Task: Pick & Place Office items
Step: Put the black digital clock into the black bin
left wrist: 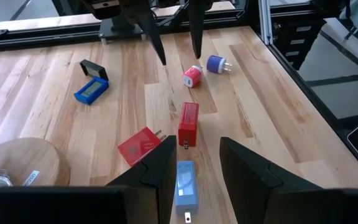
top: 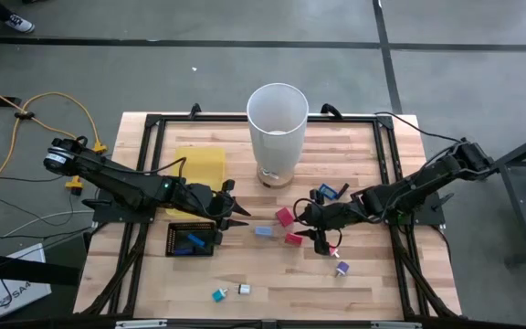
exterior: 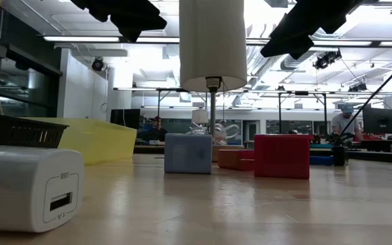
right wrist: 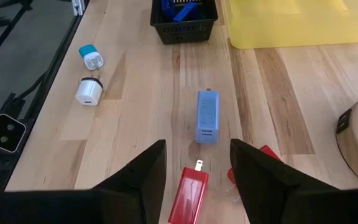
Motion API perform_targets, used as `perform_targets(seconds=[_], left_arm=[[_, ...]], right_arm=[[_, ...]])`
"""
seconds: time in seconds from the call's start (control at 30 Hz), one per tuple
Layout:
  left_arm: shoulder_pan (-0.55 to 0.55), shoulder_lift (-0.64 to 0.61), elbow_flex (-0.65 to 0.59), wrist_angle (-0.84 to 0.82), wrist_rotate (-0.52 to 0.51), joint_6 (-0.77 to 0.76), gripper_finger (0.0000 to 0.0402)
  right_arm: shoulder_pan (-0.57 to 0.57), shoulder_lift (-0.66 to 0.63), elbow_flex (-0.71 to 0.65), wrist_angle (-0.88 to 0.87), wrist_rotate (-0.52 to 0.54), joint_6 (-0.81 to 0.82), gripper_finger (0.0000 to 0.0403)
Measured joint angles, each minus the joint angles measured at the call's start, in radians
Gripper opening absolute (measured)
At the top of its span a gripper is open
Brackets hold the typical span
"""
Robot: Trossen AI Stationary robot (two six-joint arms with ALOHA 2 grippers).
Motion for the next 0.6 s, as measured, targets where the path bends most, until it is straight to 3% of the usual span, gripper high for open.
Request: perform_targets(seconds=[0.23, 0.6], left_arm=[[0.000, 0.000, 0.000, 0.000, 0.000, 0.000, 0.0118], [0.000, 0.000, 0.000, 0.000, 0.000, -0.003, 0.0118]], right_arm=[[0.000, -0.001, 0.000, -0.035, -0.002, -0.047, 0.0165], [-0.027, -0.078, -0.001, -0.293, -0.002, -0.056, 0.0165]])
